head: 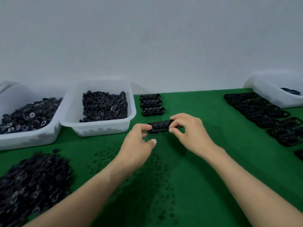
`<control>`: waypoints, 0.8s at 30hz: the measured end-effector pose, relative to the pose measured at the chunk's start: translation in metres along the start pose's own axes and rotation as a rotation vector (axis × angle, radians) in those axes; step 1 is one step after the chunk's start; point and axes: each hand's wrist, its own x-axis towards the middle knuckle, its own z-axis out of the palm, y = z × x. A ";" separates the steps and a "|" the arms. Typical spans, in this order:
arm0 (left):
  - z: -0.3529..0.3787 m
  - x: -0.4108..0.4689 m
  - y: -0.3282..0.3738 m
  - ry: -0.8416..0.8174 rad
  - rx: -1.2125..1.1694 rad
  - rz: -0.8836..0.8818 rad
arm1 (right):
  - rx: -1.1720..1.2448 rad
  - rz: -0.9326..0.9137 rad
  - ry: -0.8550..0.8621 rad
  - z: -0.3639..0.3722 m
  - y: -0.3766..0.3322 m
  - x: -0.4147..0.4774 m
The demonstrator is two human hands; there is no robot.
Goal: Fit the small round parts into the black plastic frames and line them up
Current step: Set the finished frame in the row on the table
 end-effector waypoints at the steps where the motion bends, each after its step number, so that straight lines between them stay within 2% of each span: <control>1: 0.001 0.013 0.000 -0.004 0.055 -0.009 | -0.009 0.030 -0.004 0.006 0.007 0.011; 4: 0.004 0.042 0.000 -0.016 0.223 -0.044 | -0.035 0.110 -0.032 0.022 0.024 0.034; 10: 0.010 0.063 0.003 -0.023 0.388 -0.090 | -0.015 0.114 -0.031 0.038 0.035 0.048; 17: 0.011 0.054 0.007 -0.037 0.292 -0.119 | -0.012 0.131 -0.021 0.033 0.035 0.047; 20: 0.003 0.042 0.008 -0.038 0.259 -0.050 | -0.064 0.113 0.024 0.023 0.023 0.042; 24: -0.020 0.006 0.011 0.011 0.244 0.189 | -0.014 -0.008 0.048 0.007 -0.027 0.020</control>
